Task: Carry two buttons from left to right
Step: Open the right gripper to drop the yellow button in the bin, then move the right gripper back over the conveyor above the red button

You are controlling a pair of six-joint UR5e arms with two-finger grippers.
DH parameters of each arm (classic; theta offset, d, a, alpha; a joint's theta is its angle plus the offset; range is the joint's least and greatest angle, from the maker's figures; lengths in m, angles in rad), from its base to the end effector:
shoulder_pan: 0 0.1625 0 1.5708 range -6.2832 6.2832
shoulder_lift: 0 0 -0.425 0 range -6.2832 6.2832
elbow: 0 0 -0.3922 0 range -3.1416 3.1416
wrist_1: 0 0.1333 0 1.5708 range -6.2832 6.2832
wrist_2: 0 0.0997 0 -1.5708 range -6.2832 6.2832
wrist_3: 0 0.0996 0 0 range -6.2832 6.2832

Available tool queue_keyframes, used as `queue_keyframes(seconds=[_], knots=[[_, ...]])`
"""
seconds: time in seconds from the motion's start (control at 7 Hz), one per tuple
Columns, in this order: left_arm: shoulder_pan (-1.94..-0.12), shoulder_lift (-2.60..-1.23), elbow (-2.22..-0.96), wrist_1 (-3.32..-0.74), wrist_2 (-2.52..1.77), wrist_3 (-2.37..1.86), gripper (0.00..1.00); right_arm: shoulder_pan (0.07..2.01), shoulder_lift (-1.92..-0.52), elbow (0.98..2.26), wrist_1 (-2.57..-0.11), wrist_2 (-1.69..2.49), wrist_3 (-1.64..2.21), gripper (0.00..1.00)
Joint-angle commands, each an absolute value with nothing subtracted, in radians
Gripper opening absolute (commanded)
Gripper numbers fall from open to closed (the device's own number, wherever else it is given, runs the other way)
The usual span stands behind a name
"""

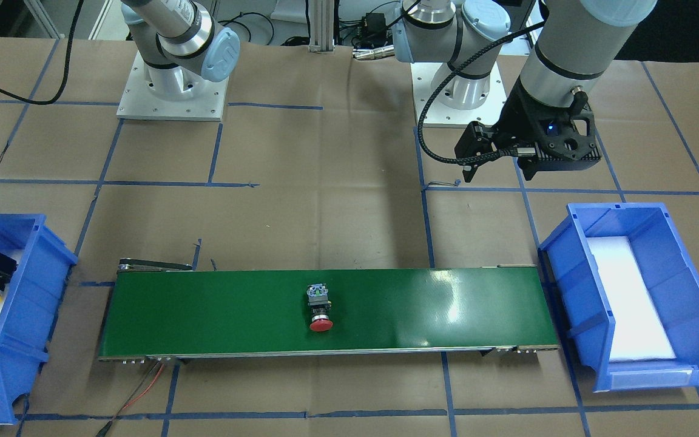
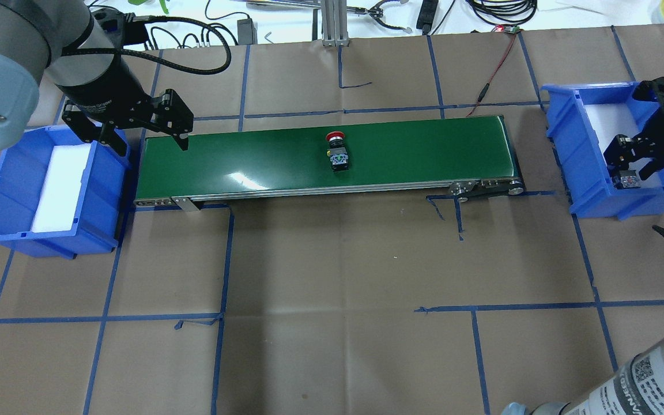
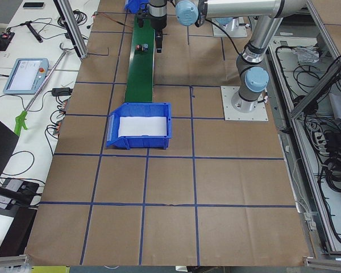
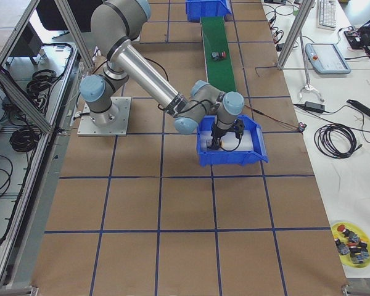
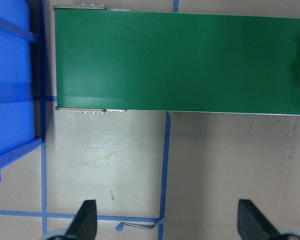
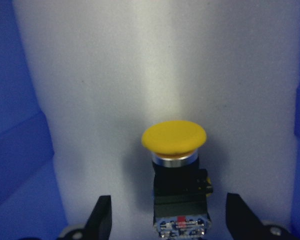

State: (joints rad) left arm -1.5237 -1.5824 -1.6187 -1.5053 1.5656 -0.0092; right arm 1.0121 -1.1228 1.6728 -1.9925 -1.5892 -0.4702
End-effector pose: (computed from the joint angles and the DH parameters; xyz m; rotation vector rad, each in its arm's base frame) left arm -0.1103 -0.5025 0.4651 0.0883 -3.1353 0.0095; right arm -0.2090 -0.5824 0.2290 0.1348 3.0859 0.1867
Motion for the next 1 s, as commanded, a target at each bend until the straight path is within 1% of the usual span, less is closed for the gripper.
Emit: queue_keyframes(seconds=[0.0, 0.29, 0.57, 0.86], knots=[[-1.523, -1.58, -1.62, -1.505, 1.565, -0.009, 1.0, 1.015, -1.132, 1.663, -1.991, -1.588, -0.472, 0.98], [-1.523, -1.6, -1.603, -1.506, 1.563, -0.011, 1.0, 1.031, -1.193, 1.603, -1.974, -1.575, -0.465, 0.99], [-1.523, -1.598, -1.6, -1.506, 1.565, -0.011, 1.0, 1.068, -1.303, 1.556, -1.95, -1.58, -0.463, 0.99], [-1.523, -1.592, -1.605, -1.506, 1.563, -0.011, 1.0, 1.144, -1.379, 1.513, -1.83, -1.577, -0.393, 0.99]])
